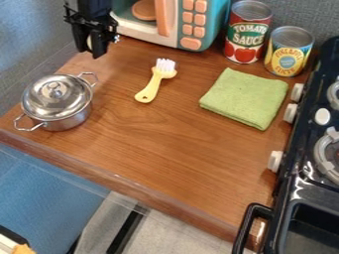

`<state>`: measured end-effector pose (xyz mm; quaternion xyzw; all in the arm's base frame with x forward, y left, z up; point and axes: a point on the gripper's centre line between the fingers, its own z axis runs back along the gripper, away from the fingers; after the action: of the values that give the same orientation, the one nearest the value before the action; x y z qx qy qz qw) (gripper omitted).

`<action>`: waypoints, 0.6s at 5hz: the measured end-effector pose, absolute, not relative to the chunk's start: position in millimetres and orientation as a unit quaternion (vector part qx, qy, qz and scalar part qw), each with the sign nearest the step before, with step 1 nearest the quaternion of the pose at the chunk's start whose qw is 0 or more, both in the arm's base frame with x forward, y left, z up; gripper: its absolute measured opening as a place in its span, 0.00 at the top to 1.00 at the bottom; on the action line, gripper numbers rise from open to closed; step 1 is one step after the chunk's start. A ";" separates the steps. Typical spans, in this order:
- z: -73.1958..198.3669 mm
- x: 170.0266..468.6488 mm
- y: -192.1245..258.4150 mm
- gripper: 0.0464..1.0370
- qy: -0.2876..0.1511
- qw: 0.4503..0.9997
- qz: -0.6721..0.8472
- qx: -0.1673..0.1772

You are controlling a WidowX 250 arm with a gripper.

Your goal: Move the white object to the left side of the yellow brush

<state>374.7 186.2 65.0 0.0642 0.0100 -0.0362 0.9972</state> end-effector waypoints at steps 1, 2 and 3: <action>50.0 380.0 190.3 0.53 0.014 0.997 -0.039 0.068; 45.4 385.5 191.9 0.22 0.019 0.997 -0.034 0.072; 48.3 386.6 186.9 0.03 0.025 0.996 -0.050 0.070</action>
<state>386.6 186.9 48.3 0.0699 0.0255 -0.0497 0.9960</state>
